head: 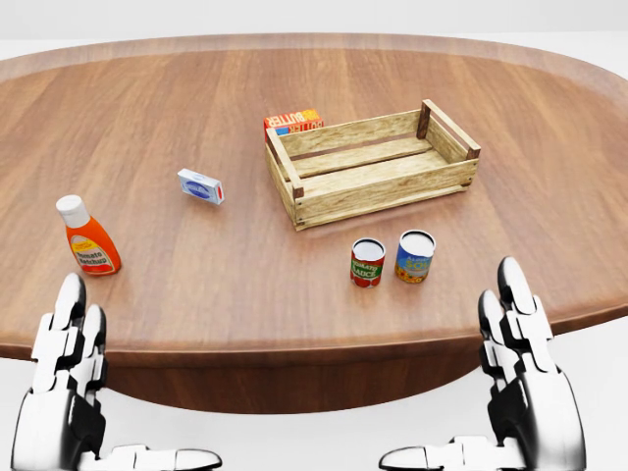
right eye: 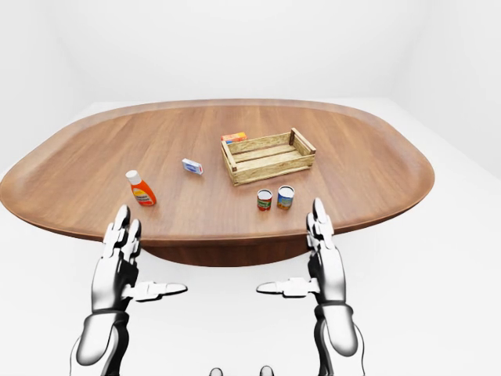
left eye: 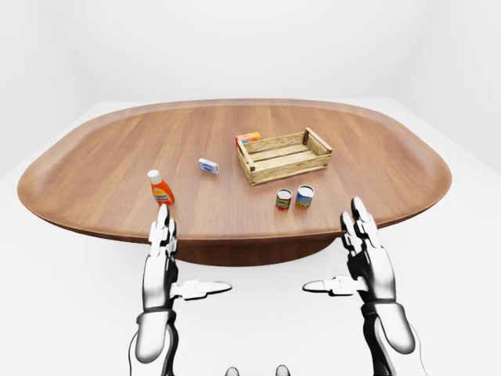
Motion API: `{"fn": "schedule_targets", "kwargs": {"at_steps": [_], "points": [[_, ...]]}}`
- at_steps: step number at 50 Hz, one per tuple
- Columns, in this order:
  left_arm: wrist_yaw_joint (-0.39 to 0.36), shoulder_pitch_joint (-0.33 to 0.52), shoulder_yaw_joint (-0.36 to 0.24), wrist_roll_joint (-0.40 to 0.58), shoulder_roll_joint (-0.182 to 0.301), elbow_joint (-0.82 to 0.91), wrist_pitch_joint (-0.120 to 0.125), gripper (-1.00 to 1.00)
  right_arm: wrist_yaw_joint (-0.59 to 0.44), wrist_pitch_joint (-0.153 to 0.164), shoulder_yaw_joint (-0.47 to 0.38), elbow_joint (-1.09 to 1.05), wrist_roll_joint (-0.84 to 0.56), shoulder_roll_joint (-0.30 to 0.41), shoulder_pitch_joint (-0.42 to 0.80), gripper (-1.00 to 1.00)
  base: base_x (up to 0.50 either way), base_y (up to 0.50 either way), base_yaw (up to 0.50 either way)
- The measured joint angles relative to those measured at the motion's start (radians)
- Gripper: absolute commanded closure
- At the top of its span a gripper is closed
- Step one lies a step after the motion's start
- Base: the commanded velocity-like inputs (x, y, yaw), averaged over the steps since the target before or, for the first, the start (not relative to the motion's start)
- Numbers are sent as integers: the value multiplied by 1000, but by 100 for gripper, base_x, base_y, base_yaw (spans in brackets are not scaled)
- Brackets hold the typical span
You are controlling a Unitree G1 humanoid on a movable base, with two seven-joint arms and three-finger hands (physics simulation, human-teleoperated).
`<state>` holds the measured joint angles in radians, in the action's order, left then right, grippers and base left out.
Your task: Pick up the tomato sauce, and put it in the wooden tray.
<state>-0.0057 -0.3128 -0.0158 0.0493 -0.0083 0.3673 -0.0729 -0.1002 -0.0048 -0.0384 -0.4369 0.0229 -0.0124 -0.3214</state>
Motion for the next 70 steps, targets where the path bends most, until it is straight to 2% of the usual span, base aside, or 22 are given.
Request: {"fn": "schedule_targets", "kwargs": {"at_steps": [5,26,48,56,70], "points": [[9,-33,11,15,-1,35,-14,-100,-10,-4,-10,-33,6,-6,-26,-100,0,0,0],[22,-49,30,35,3,62,-13,-100,-56,-15,4,-78,28,-4,-58,-100,16,-46,0],[27,-31,60,53,11,49,-6,-100,-35,-14,39,-87,-9,9,-58,-100,47,-25,0],[15,-43,79,51,19,58,-14,-100,-30,-12,38,-78,-12,12,-50,-100,50,-19,0],[15,-51,87,50,24,64,-14,-100,-24,-10,46,-75,-25,14,-44,-100,50,-19,0]]}}
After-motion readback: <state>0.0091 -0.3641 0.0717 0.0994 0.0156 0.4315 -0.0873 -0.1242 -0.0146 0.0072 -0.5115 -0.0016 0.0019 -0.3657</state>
